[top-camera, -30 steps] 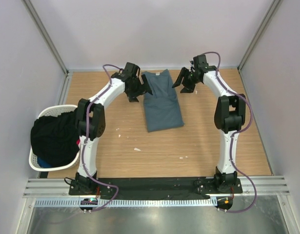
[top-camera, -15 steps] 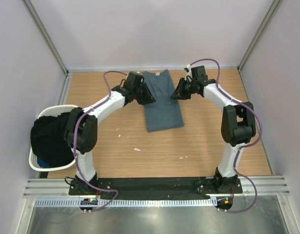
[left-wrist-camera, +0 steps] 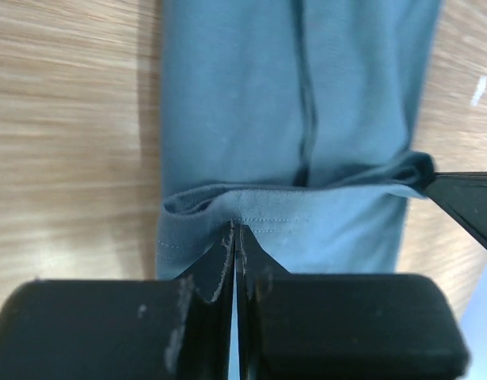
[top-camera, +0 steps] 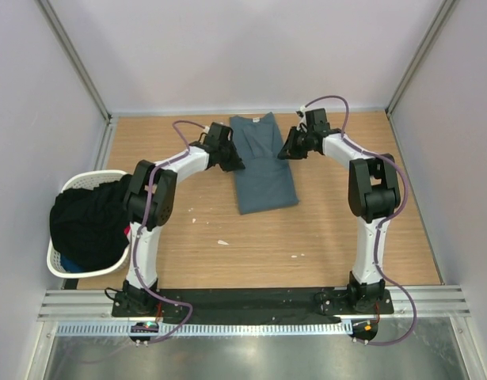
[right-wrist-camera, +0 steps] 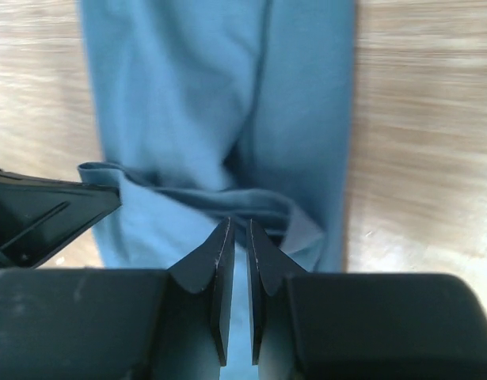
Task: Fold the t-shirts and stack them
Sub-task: Fold the tshirt
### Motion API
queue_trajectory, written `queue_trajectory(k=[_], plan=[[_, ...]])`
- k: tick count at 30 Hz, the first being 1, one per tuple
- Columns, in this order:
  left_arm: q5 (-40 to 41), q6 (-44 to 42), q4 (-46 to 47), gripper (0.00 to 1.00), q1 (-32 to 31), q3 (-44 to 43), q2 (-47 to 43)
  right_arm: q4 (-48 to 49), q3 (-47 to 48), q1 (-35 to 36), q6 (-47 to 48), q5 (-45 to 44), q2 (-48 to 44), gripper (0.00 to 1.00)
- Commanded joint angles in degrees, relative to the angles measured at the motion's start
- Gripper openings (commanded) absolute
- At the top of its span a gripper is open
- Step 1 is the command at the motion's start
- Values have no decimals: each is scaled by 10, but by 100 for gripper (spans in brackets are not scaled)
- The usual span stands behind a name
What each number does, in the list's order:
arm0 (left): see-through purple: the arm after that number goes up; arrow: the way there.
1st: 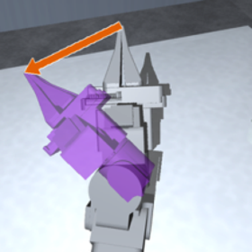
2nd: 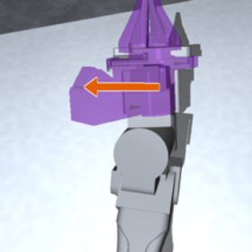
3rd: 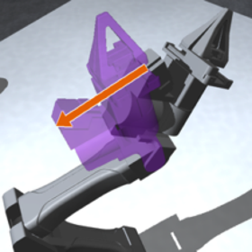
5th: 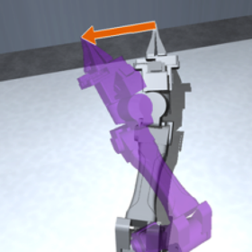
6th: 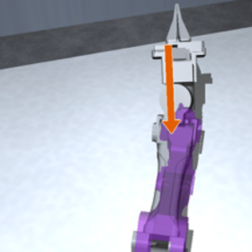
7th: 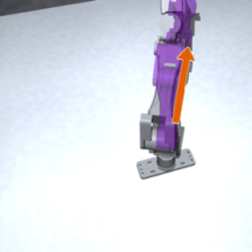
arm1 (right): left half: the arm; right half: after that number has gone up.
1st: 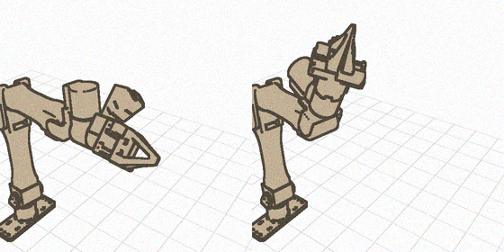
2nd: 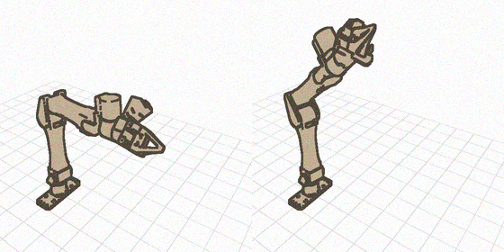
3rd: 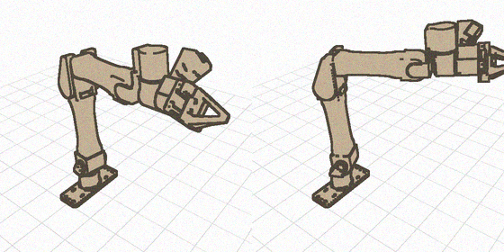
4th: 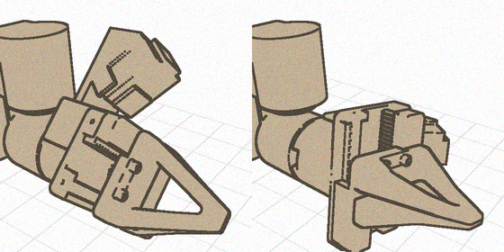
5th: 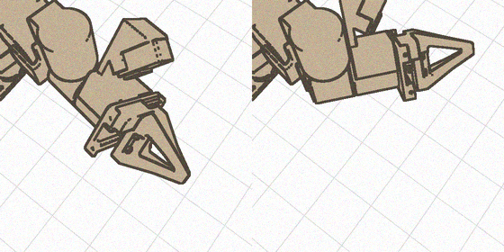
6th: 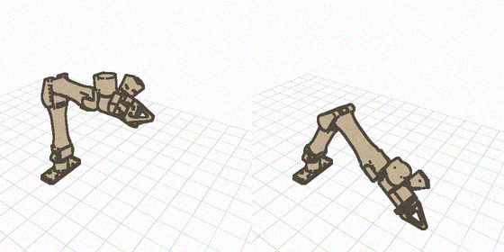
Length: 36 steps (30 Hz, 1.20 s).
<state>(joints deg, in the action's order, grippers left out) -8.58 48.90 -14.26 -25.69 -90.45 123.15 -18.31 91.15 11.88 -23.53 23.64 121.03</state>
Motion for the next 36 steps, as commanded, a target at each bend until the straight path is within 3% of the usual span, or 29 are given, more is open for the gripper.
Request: queue_trajectory(k=[1,14,17,21,23,26,30,32,36], plan=[[7,-12,27,0,8,-24,28,20,24,0,19,-33,24,17],[18,-70,2,0,10,-51,44,9,54,-12,55,-67,21,18],[9,-121,-28,0,10,-86,21,-19,103,-11,71,-81,-4,27],[13,-157,-54,4,9,-107,-34,-69,180,-11,78,-92,-35,57],[16,-155,-55,12,6,-93,-62,-75,173,-11,74,-82,-63,60],[23,-147,-56,19,-10,-61,-112,-63,122,-3,64,-54,-102,51],[37,-111,-46,14,-46,7,-172,-34,13,18,60,-42,-125,28],[47,-87,-27,11,-70,41,-188,-24,-15,24,54,-47,-122,22],[42,-63,-11,7,-94,113,-199,-13,-38,25,50,-62,-92,20]])
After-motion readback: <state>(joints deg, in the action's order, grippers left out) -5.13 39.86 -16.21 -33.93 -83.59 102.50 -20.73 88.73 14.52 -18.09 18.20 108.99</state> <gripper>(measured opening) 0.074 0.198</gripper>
